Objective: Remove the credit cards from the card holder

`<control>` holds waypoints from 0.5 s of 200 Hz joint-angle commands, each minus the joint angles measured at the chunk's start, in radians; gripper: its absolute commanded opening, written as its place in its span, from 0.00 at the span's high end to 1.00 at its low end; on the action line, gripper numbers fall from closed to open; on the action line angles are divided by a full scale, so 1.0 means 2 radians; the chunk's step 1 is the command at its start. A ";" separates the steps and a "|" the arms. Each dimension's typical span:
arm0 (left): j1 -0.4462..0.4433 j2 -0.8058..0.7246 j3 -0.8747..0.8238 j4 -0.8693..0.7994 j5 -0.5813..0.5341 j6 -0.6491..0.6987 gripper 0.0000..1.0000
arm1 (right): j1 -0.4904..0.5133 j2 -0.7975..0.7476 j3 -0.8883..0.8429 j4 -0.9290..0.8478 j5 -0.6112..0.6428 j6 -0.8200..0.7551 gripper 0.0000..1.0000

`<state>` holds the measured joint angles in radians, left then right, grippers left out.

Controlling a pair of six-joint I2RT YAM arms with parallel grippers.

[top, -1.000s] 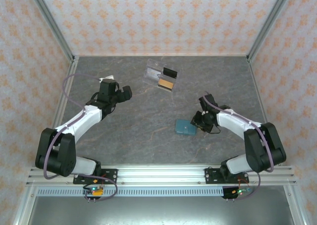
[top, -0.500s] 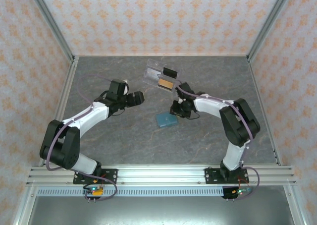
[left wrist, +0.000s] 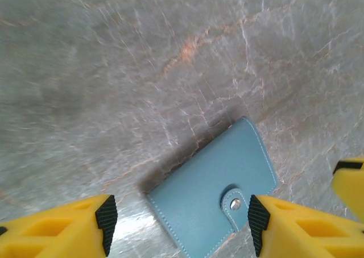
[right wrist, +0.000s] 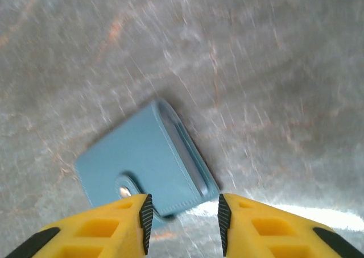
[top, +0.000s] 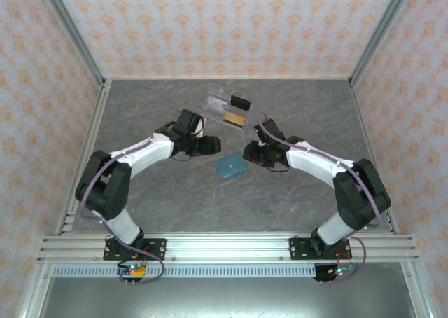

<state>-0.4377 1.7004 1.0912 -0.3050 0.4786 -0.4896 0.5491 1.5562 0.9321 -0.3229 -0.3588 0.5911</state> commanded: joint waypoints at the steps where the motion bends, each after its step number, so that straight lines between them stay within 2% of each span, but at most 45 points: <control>1: -0.015 0.032 0.025 -0.003 0.026 -0.009 0.36 | 0.001 0.000 -0.035 0.030 -0.040 0.050 0.62; 38: -0.037 0.084 0.067 -0.028 0.018 -0.009 0.38 | 0.001 0.017 -0.046 0.059 -0.064 0.066 0.62; 54: -0.037 0.096 0.071 -0.032 0.021 -0.001 0.45 | 0.002 0.025 -0.046 0.065 -0.067 0.071 0.63; 100: -0.040 0.116 0.074 -0.047 0.036 0.008 0.53 | 0.002 0.054 -0.031 0.069 -0.062 0.070 0.70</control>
<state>-0.5144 1.9087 1.2140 -0.3405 0.5194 -0.4961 0.5491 1.6291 0.8391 -0.2096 -0.4831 0.7200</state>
